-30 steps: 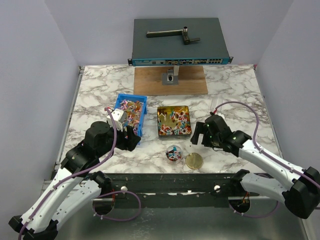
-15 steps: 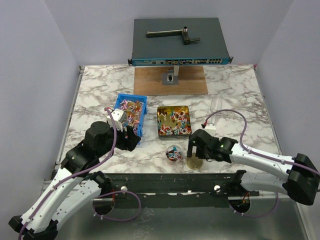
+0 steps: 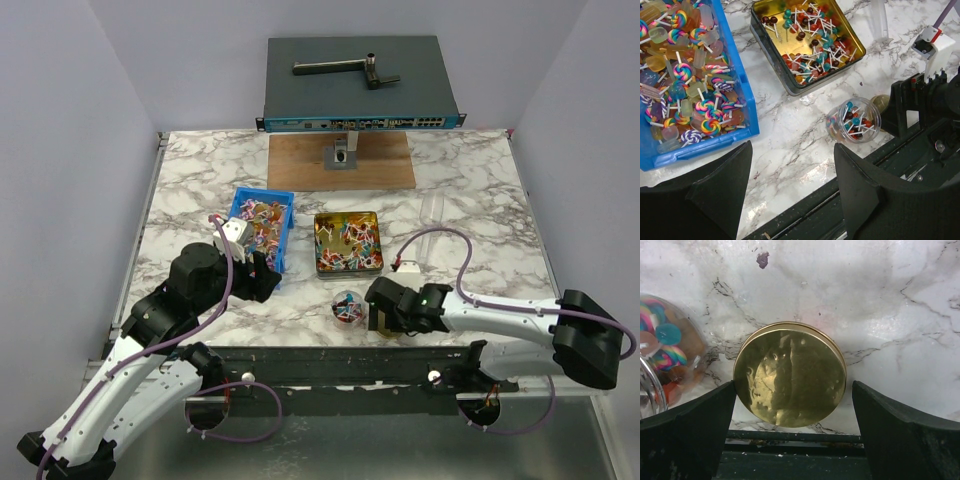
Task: Pack the candies
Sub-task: Pick up the bottle lid at the center of the board.
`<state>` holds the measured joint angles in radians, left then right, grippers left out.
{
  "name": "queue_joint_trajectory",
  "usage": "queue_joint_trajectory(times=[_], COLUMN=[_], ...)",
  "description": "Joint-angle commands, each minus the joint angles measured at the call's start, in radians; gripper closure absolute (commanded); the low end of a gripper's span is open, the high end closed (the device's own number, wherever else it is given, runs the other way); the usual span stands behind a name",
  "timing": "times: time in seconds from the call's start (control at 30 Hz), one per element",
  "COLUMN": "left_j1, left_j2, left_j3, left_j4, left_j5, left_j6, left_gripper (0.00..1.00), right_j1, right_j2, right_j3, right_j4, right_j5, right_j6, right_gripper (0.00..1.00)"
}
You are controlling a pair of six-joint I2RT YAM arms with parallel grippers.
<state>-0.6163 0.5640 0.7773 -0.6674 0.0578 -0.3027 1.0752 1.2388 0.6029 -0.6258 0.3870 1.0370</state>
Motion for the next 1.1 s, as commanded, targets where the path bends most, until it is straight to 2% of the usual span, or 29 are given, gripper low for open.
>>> queue_joint_trajectory(times=[0.0,0.7,1.07], left_j1=[0.004,0.004,0.004], left_j2=[-0.015,-0.023,-0.023], left_j3=[-0.007,-0.009,-0.009], left_j4=[0.008,0.008,0.008], left_j5=[-0.016,-0.016,-0.015], left_j6=[-0.003,-0.003,-0.003], left_gripper=[0.31,0.31,0.31], right_j1=[0.018,0.026,0.029], right_j2=[0.028,0.094,0.105], right_j3=[0.022,0.062,0.054], right_j4=[0.003,0.000,-0.008], right_j5=[0.059,0.085,0.092], right_j6=[0.036,0.008,0.010], right_gripper=[0.00,0.00,0.12])
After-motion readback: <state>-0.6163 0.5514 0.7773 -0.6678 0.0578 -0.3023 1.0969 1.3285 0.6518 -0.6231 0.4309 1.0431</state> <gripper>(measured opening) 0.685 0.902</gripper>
